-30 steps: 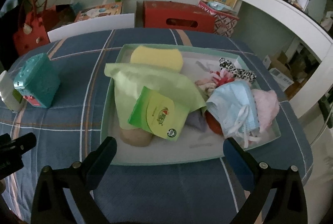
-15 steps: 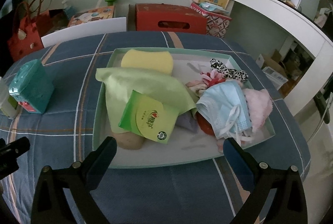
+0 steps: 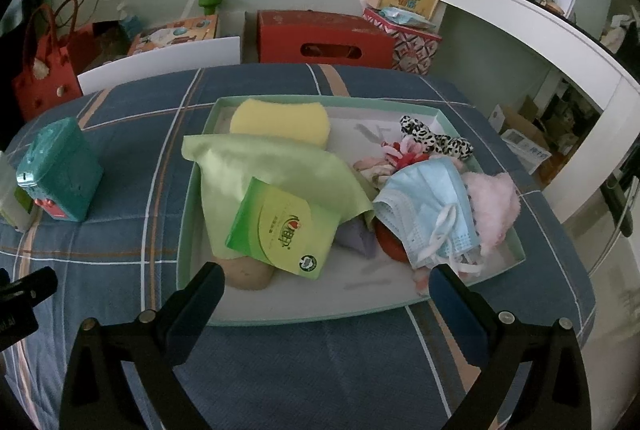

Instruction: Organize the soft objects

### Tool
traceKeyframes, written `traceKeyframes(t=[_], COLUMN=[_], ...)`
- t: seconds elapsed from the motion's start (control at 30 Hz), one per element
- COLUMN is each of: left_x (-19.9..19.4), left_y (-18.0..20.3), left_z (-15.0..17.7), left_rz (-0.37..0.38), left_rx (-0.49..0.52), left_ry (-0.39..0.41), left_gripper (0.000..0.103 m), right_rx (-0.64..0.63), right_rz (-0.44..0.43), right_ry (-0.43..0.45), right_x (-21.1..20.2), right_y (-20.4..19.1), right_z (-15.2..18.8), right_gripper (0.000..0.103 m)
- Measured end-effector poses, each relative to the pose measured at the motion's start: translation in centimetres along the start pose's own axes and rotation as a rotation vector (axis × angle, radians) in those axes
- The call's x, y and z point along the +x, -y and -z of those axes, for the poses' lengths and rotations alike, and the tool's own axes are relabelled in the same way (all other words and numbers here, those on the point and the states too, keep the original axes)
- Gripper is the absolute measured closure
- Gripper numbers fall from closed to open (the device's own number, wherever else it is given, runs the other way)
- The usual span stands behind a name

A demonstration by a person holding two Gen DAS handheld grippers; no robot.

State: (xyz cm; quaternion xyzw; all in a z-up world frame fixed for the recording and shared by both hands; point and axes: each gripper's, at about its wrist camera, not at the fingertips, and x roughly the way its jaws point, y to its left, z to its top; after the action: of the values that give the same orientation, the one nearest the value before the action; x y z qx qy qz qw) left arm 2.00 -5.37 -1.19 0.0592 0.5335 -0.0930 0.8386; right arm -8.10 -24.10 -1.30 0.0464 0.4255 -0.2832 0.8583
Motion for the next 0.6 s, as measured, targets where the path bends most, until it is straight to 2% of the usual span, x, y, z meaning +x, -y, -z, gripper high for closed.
traceKeyframes(t=[0.6], left_x=[0.13], left_y=[0.23], left_z=[0.06], left_rz=[-0.015], left_rx=[0.003], left_ry=[-0.014], left_gripper=[0.016], right_rx=[0.002], right_rz=[-0.003], right_ry=[0.01], right_x=[-0.23], right_y=[0.21], right_z=[-0.14], right_gripper=[0.0])
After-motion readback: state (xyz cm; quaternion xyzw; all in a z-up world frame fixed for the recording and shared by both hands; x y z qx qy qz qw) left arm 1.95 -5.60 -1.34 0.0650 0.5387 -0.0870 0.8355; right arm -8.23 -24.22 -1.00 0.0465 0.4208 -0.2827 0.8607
